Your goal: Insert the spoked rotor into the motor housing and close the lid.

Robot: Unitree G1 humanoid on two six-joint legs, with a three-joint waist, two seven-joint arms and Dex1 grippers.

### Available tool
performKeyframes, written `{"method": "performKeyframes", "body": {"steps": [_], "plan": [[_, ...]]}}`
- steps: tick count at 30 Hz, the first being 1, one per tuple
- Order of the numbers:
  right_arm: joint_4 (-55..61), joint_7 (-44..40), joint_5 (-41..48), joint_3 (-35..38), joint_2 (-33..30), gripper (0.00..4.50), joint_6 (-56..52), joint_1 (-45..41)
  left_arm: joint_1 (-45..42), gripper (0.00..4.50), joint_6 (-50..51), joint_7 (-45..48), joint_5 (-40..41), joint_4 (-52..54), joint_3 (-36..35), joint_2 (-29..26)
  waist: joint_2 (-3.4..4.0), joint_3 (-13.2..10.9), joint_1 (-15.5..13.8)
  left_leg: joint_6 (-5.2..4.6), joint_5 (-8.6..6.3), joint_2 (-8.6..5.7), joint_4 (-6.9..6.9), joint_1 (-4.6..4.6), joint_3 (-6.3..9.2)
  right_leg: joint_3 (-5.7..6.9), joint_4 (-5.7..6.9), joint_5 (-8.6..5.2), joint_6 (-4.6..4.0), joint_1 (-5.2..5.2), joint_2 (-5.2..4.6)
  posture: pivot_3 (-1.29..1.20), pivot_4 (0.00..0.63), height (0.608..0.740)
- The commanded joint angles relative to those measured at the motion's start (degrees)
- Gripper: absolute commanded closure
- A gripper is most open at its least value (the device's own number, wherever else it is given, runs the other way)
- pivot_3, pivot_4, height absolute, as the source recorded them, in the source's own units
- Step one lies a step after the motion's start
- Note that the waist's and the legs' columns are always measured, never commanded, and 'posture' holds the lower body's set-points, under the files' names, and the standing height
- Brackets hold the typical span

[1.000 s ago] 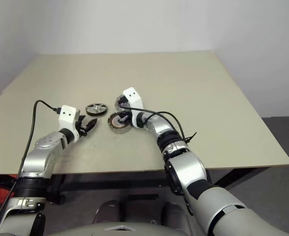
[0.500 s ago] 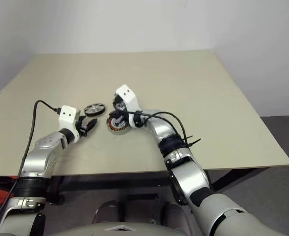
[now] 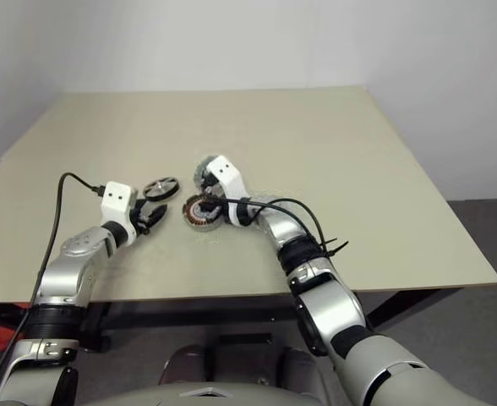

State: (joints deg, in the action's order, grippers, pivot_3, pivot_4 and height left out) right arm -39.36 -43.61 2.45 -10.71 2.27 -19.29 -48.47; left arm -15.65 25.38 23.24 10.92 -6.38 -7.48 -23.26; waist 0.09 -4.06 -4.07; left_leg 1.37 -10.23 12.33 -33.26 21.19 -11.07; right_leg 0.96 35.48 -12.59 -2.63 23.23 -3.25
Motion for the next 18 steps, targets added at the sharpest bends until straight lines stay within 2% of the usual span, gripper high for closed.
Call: {"method": "performKeyframes", "body": {"steps": [1,5,10,18], "plan": [[3.19,-0.01,1.33,0.75,0.11,4.43,-0.01,-1.68,-1.16,1.48,-0.89,-0.11,0.20,0.92,-0.70,-0.33,0.00,0.00,0.01,0.00,0.00,0.00,0.00,0.00,0.00,0.00,0.00,0.00,0.00,0.00,0.00,0.00,0.000,0.740],[3.17,-0.14,0.83,-0.09,0.11,4.43,-0.59,-0.53,-1.07,1.48,-0.94,-0.13,0.22,0.95,-0.80,-0.37,0.00,0.00,0.00,0.00,0.00,-0.01,0.00,0.00,0.00,0.00,0.00,0.00,0.00,-0.01,-0.01,0.00,0.000,0.740],[-3.25,1.87,-1.92,-2.01,0.37,4.43,0.71,1.33,-1.05,1.48,-0.86,-0.25,0.19,1.01,-0.80,-0.32,-0.01,0.00,0.00,0.00,0.00,-0.01,0.00,0.00,0.01,0.00,0.00,0.00,0.00,-0.01,-0.01,0.00,0.000,0.740],[-9.20,5.33,-1.68,0.37,0.00,4.43,3.28,-1.11,-0.88,1.48,-0.73,-0.39,0.27,1.13,-0.74,-0.23,-0.05,0.03,-0.07,0.06,0.03,-0.01,-0.01,-0.11,0.02,0.01,0.05,0.00,0.00,-0.10,-0.02,0.00,0.000,0.740]]}}
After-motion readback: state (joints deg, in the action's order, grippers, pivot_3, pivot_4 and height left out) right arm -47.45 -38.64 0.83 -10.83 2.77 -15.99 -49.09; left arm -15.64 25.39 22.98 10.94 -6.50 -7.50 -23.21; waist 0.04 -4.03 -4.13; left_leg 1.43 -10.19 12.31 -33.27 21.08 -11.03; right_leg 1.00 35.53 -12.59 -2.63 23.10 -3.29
